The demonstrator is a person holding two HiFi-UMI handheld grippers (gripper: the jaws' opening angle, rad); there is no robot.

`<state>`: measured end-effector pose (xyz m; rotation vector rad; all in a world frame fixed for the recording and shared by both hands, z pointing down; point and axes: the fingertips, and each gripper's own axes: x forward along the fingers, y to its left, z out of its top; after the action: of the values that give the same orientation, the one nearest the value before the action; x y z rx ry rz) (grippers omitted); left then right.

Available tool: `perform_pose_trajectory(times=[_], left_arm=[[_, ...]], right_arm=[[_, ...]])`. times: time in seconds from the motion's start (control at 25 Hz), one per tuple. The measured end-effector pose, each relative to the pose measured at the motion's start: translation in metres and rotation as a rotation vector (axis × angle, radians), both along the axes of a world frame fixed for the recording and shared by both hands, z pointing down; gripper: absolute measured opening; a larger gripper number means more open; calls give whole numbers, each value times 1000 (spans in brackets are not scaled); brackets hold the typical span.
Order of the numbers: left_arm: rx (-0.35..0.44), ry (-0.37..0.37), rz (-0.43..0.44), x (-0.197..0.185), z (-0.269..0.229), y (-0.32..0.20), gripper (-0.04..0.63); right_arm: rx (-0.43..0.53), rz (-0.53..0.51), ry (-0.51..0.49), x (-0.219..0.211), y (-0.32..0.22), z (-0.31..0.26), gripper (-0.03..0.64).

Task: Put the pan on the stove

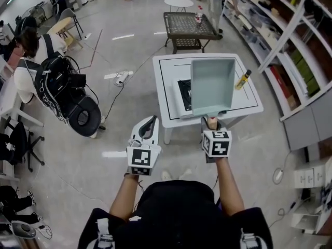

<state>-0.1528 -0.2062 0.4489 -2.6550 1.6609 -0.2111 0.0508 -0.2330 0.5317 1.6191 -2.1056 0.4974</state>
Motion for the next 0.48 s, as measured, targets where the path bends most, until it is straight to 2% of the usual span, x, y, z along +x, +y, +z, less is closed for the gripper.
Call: perform_pose_trajectory(times=[0.48], left_arm=[[-3,-14,39,26,5,-39,21]], right_arm=[[-44,11,-4,16,-36,15,112]])
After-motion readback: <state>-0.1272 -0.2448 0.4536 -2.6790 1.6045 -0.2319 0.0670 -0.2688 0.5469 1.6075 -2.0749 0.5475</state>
